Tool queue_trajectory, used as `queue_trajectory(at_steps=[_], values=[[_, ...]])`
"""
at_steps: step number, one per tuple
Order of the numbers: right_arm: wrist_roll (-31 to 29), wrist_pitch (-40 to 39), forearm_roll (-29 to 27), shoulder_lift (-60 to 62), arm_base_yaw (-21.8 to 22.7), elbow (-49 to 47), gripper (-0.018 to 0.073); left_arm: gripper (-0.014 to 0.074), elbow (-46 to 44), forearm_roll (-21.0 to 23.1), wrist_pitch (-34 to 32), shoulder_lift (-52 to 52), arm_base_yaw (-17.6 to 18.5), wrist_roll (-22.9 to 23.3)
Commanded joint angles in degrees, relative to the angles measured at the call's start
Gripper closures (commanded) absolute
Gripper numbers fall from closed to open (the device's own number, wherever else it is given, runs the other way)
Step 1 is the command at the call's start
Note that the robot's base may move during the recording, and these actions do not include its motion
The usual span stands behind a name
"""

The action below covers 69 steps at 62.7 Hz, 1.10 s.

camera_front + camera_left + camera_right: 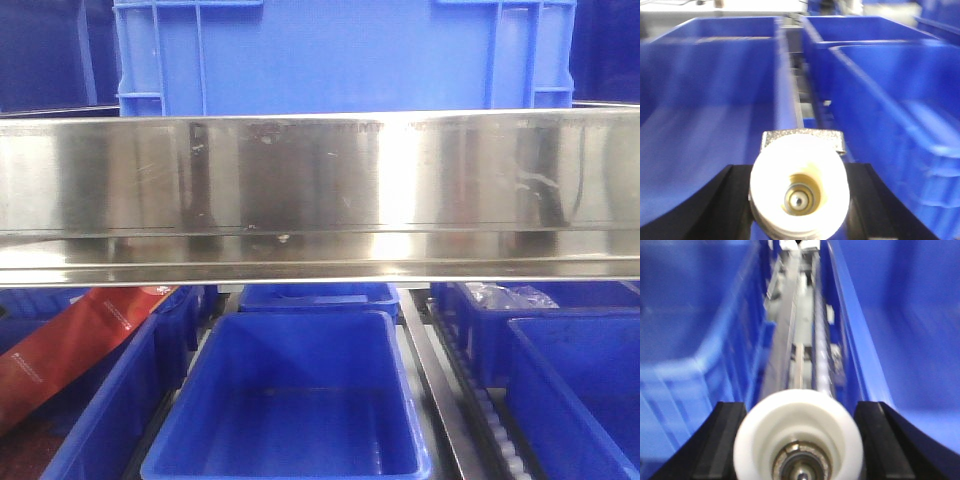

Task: Place valve from conveyor to right shelf box

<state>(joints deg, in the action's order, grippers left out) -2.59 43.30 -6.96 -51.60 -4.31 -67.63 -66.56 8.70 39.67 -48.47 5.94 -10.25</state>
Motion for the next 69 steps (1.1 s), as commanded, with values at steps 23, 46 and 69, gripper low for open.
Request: queue_trajectory(at_steps=[23, 46, 69], values=[[-0.5, -5.5, -1.1, -16.1, -13.7, -18.7, 0.0722, 0.0708, -22.6, 1.7, -4.1, -23.2, 18.0, -1.8], [-0.5, -18.1, -4.2, -26.4, -19.2, -20.9, 0.0722, 0.0708, -36.7, 10.5, -4.7, -40.0, 22.6, -1.7], [-0.5, -23.3, -4.2, -36.5, -20.3, -20.9, 0.0722, 0.0708, -37.6, 13.8, -4.3, -49.7, 22.6, -1.7]])
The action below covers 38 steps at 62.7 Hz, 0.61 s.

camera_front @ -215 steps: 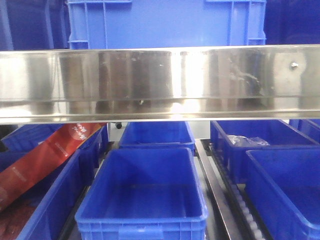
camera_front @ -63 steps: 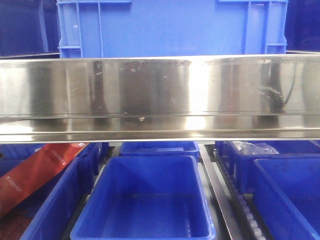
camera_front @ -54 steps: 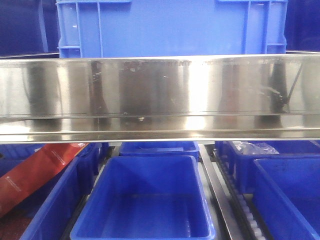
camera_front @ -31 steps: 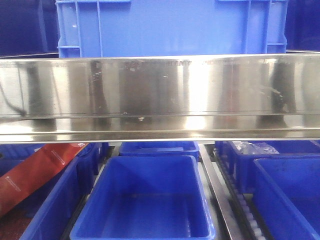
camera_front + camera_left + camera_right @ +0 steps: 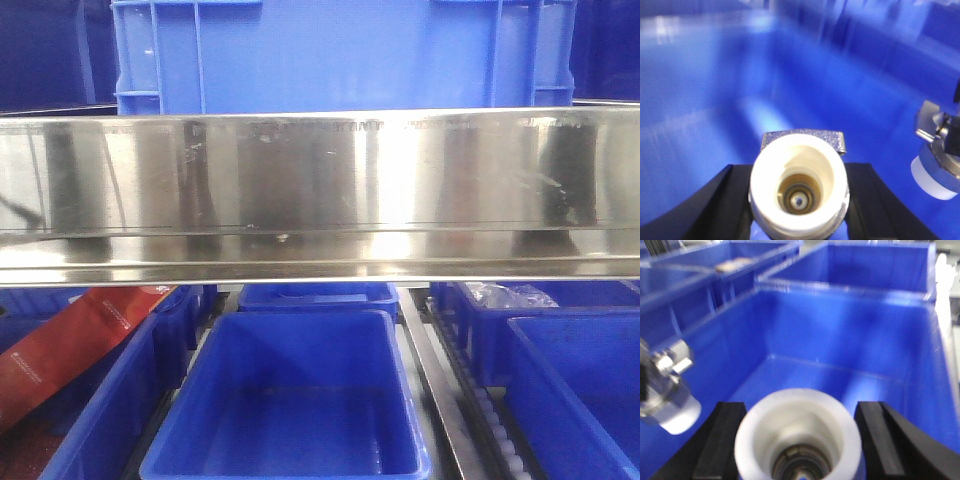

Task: Place valve from conveyor to right shelf box

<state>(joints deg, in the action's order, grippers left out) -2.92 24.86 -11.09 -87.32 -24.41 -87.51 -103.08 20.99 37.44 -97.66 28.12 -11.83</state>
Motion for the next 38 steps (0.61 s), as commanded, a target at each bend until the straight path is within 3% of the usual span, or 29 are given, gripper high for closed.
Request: queue_trajectory(at_steps=[1, 8, 17, 27, 38], values=[[-0.2, -4.9, 0.0, -1.0, -0.2, -1.0, 0.0722, 0.0708, -1.0, 1.5, -1.9, -0.7, 0.4, -0.1], [-0.2, -4.9, 0.0, -2.5, -0.2, -1.0, 0.0701, 0.0708, -1.0, 1.5, -1.2, -2.3, 0.4, -0.1], [-0.2, -4.9, 0.0, -3.5, -0.2, -1.0, 0.0495, 0.0677, -1.0, 1.8, -0.9, -3.3, 0.4, -0.1], [-0.2, -5.2, -0.1, -4.3, -0.2, -1.0, 0.0281, 0.0481, -1.0, 1.8, -0.8, -4.7, 0.4, -0.1], [-0.2, -5.2, -0.1, -5.4, -0.2, -1.0, 0.0174, 0.0249, -1.0, 1.8, -0.8, -5.0, 0.4, -0.1]])
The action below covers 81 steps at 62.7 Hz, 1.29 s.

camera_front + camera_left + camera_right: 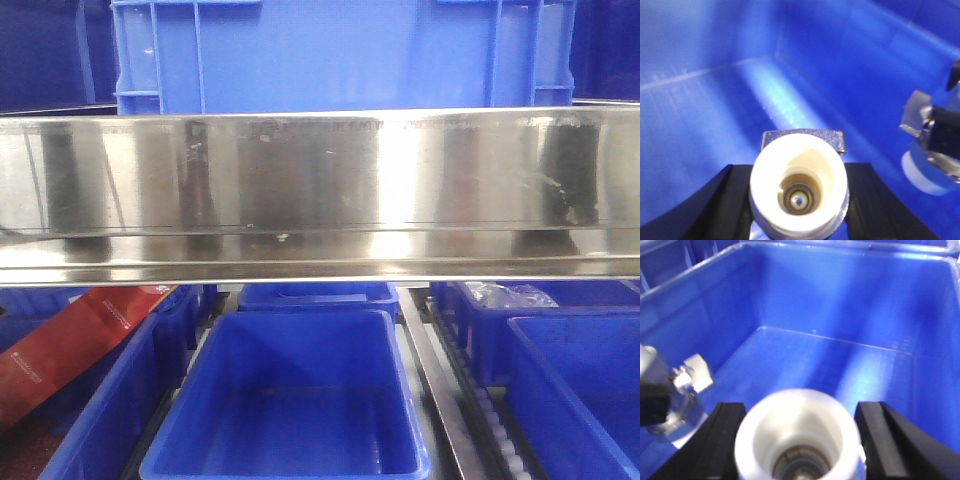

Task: Place valve from conveyor to right shelf box
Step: 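Open both grippers to drop the valves into the blue bin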

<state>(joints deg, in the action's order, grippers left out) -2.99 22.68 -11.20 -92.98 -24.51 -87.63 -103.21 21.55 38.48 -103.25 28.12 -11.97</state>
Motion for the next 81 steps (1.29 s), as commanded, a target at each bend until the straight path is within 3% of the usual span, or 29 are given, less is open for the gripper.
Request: queue_trajectory(at_steps=[1, 10, 18, 23, 28, 38, 43, 64, 81], values=[[-0.1, -3.0, 0.0, 0.1, -0.1, -0.9, 0.0168, 0.0235, -0.9, 1.2, -1.8, 0.6, 0.4, 0.1], [-0.1, -3.0, 0.0, -0.1, -0.1, -0.9, 0.0131, 0.0171, -0.9, 1.2, -1.8, 0.6, 0.4, 0.1], [-0.1, -3.0, 0.0, -0.1, -0.1, -0.9, 0.0134, 0.0175, -0.9, 1.2, -1.8, 0.6, 0.4, 0.1], [-0.1, -3.0, 0.0, 0.1, -0.1, -0.9, 0.0156, 0.0228, -0.9, 1.2, -2.4, 0.6, 0.4, 0.1], [-0.1, -3.0, 0.0, 0.6, -0.1, -0.9, 0.0244, 0.0376, -0.9, 1.0, -2.8, 0.7, 0.4, 0.1], [-0.1, -3.2, 0.0, 1.5, -0.1, -0.9, 0.0575, 0.0706, -0.9, -0.3, -3.4, 0.7, 0.4, 0.1], [-0.1, -3.4, 0.0, 1.5, 0.0, -0.9, 0.0727, 0.0707, -0.9, -0.3, -5.0, 0.7, 0.4, 0.1], [-0.1, 1.5, 0.0, 7.9, 2.2, -0.6, 0.0727, 0.0707, -0.6, 0.9, -2.9, 6.5, -3.4, 1.8], [-0.1, -9.8, 0.6, 19.0, 2.8, 14.3, 0.0727, 0.0707, 14.3, 0.9, -14.8, 18.7, -3.4, 1.7]])
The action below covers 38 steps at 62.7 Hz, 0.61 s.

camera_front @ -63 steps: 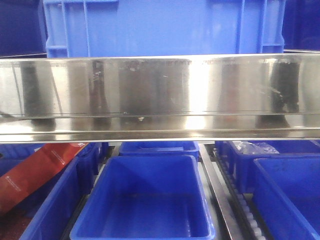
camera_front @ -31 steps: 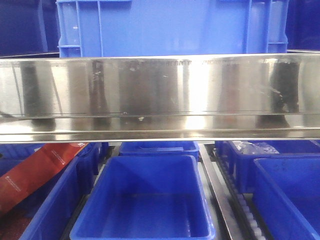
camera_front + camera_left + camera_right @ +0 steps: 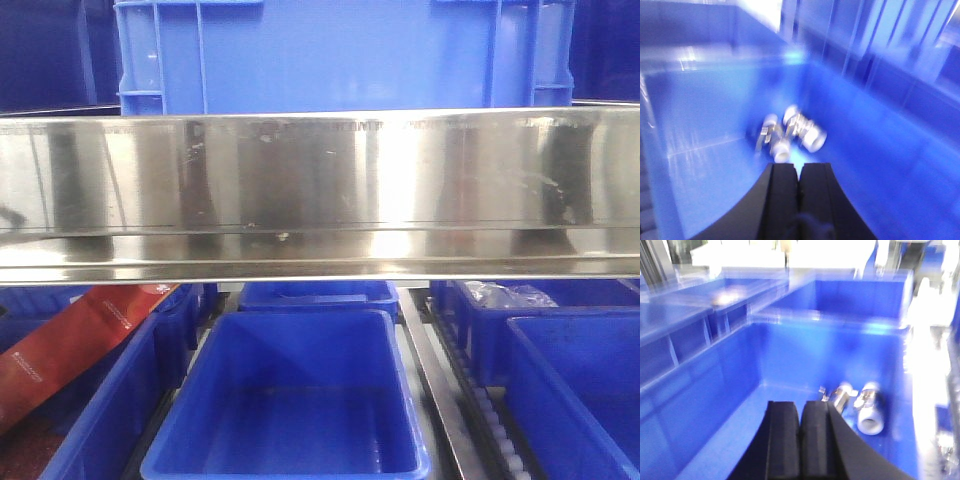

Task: Place valve from conveyor to right shelf box
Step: 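Open both grippers to drop the valves into the blue bin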

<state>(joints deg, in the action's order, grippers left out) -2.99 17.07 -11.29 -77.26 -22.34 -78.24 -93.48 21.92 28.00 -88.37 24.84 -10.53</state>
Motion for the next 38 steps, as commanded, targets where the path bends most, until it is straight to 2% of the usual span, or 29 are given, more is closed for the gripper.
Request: queue_trajectory(at_steps=[1, 15, 21, 38], values=[[-0.1, -4.7, 0.7, 3.9, 0.7, 6.6, 0.0727, 0.0707, 5.6, 0.3, -5.1, 4.5, -0.1, 0.2], [-0.1, -16.3, 0.7, 16.8, 2.7, 25.4, 0.0727, 0.0707, 26.7, -1.9, -21.4, 19.2, -0.1, 0.0], [-0.1, -17.9, 0.7, 21.9, 3.8, 31.0, 0.0727, 0.0707, 34.7, -1.9, -26.0, 25.2, -0.1, 0.0], [-0.1, -17.1, 0.7, 35.9, 5.3, 40.5, 0.0727, 0.0707, 54.4, -3.0, -28.0, 43.5, -0.1, 0.0]])
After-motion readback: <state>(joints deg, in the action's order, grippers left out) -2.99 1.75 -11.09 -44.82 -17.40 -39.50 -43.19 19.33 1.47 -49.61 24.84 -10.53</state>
